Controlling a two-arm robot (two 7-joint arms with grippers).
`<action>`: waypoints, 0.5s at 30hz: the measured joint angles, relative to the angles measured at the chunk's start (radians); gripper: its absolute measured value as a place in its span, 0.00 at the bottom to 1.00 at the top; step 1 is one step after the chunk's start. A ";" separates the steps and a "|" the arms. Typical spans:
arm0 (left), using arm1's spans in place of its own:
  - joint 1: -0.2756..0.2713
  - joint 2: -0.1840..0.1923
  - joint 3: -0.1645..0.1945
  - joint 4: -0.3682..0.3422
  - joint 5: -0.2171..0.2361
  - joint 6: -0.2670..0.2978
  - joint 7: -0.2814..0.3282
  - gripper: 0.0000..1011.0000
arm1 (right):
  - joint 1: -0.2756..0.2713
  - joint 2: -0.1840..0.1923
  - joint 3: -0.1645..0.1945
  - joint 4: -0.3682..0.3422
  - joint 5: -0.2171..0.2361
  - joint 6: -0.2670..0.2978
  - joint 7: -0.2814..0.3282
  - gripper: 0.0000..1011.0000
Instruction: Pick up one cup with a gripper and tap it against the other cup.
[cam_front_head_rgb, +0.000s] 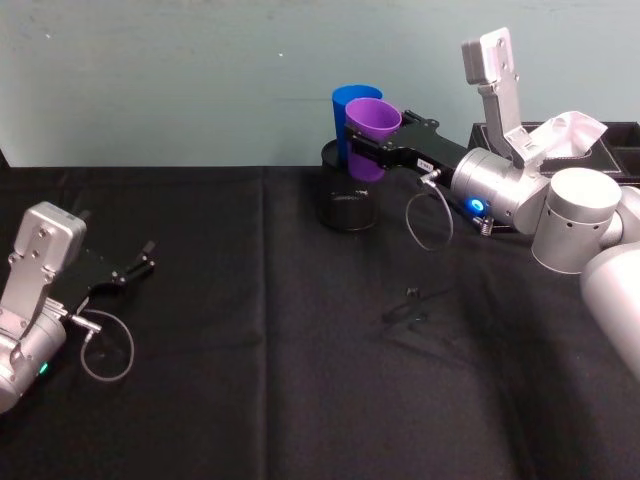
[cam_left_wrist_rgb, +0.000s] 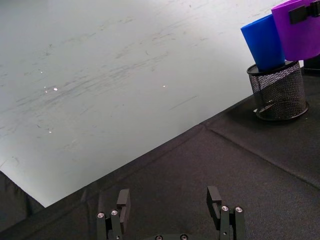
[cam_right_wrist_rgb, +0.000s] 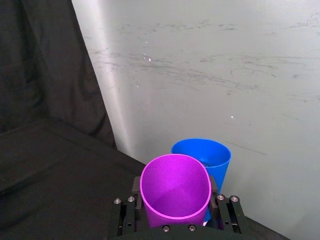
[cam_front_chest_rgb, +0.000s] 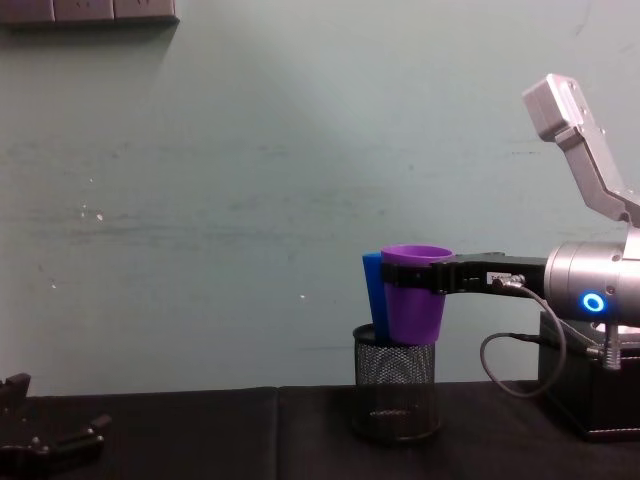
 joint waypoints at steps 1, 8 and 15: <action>0.000 0.000 0.000 0.000 0.000 0.000 0.000 0.99 | 0.000 0.000 0.000 0.000 0.000 0.000 0.000 0.72; 0.000 0.000 0.000 0.000 0.000 0.000 0.000 0.99 | 0.000 0.000 0.000 0.000 0.000 0.000 0.000 0.72; 0.000 0.000 0.000 0.000 0.000 0.000 0.000 0.99 | 0.000 0.000 0.000 0.000 0.000 0.000 0.000 0.72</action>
